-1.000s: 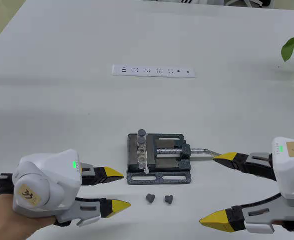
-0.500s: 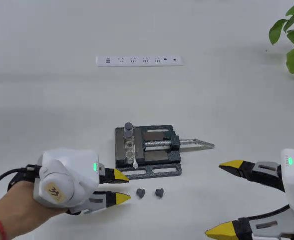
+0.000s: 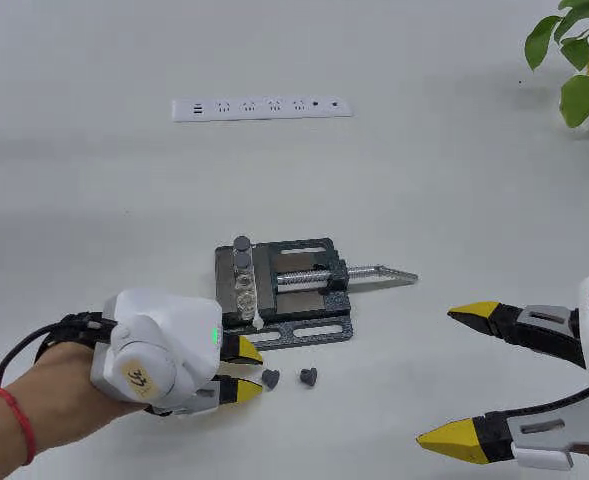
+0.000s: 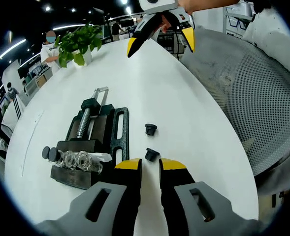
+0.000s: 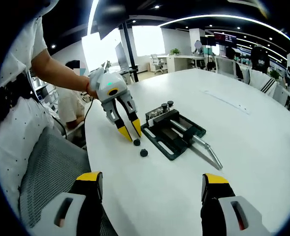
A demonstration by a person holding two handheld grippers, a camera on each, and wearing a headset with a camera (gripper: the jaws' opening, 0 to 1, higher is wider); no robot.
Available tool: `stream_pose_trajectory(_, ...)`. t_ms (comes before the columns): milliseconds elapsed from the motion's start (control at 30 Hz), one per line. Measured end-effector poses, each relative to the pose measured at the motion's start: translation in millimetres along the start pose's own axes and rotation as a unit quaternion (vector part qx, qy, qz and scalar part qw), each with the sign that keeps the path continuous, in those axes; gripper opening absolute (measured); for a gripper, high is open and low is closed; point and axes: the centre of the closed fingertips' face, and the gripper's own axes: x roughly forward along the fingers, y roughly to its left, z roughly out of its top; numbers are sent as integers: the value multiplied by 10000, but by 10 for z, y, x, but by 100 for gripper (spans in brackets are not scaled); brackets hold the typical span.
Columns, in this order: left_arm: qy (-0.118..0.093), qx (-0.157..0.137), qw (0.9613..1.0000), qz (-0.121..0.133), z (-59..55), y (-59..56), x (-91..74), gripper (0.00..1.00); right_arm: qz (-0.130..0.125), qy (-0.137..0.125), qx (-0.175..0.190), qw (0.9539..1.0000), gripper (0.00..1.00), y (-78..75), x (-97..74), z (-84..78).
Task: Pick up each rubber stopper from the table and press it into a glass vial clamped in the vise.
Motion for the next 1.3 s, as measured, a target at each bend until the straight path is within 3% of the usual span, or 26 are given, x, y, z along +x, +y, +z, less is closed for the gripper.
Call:
stream_pose_trajectory(433,103,280,9995,-73,23,-7,33,6,7,-14,62,10000,79,24,23,-14)
stream_pose_trajectory(1300,197,483,9986,-111,33,58,84,6,17,-17,93,10000,77,23,34,-6)
